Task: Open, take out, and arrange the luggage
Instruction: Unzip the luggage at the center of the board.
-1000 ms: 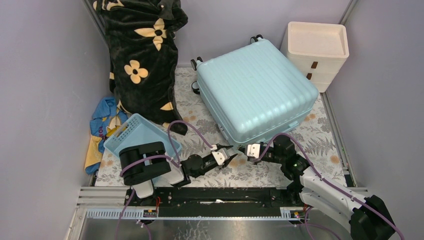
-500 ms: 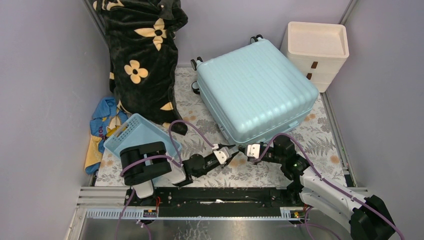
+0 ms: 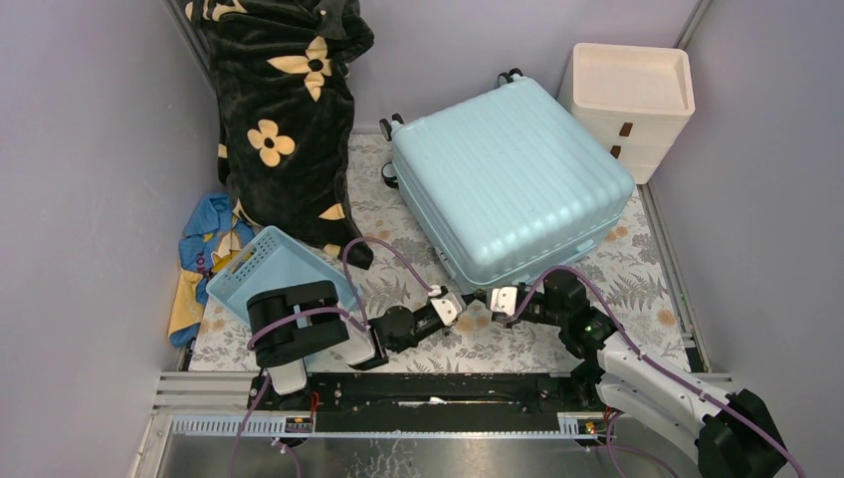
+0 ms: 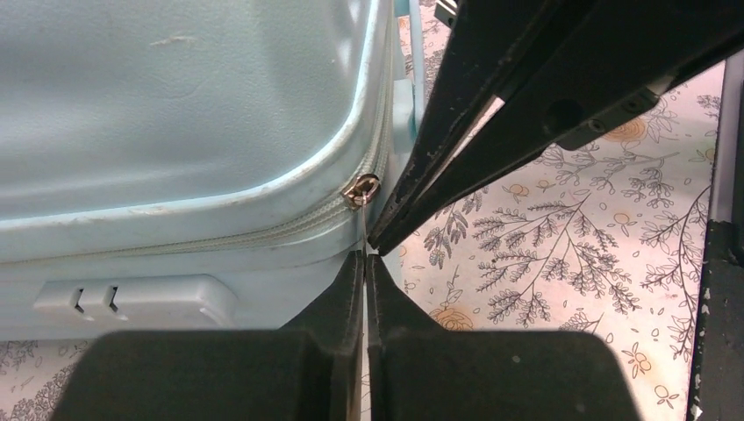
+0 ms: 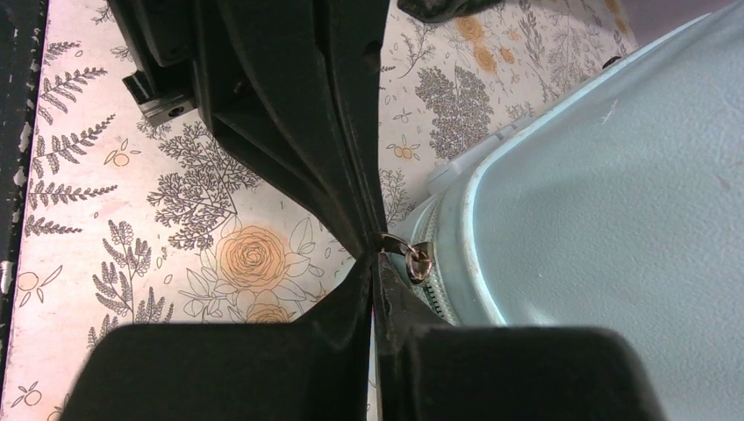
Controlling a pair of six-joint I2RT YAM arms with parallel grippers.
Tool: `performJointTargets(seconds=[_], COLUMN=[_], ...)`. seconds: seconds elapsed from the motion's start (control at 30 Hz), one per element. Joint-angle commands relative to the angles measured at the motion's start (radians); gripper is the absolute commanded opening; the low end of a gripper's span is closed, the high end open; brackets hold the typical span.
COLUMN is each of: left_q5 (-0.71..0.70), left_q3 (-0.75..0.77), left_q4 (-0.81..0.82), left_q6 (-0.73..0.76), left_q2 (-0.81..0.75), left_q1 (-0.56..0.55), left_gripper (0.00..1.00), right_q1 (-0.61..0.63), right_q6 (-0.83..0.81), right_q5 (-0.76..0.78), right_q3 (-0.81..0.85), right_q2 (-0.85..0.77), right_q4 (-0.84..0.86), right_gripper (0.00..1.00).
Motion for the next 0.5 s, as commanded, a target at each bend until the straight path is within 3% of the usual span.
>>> performJointTargets(seconds=[0.0, 0.27, 0.47], left_q5=[0.003, -0.044, -0.096], left_q3=[0.036, 0.039, 0.028], left_q4=[0.014, -0.062, -0.247], left_q6=[-0.008, -0.111, -0.264], left_q2=[-0.003, -0.058, -0.162], left_q1=[-0.005, -0.005, -0.005], left_gripper=[0.00, 0.00, 0.00], right_q1=[0.007, 0.007, 0.007], right_q6=[-0.020, -0.021, -0.062], right_q5=[0.024, 0.068, 0.121], right_q3=[0.050, 0.080, 0.111], right_q2=[-0.003, -0.033, -0.098], right_q4=[0.025, -0.047, -0.176], right_gripper=[0.04, 0.04, 0.07])
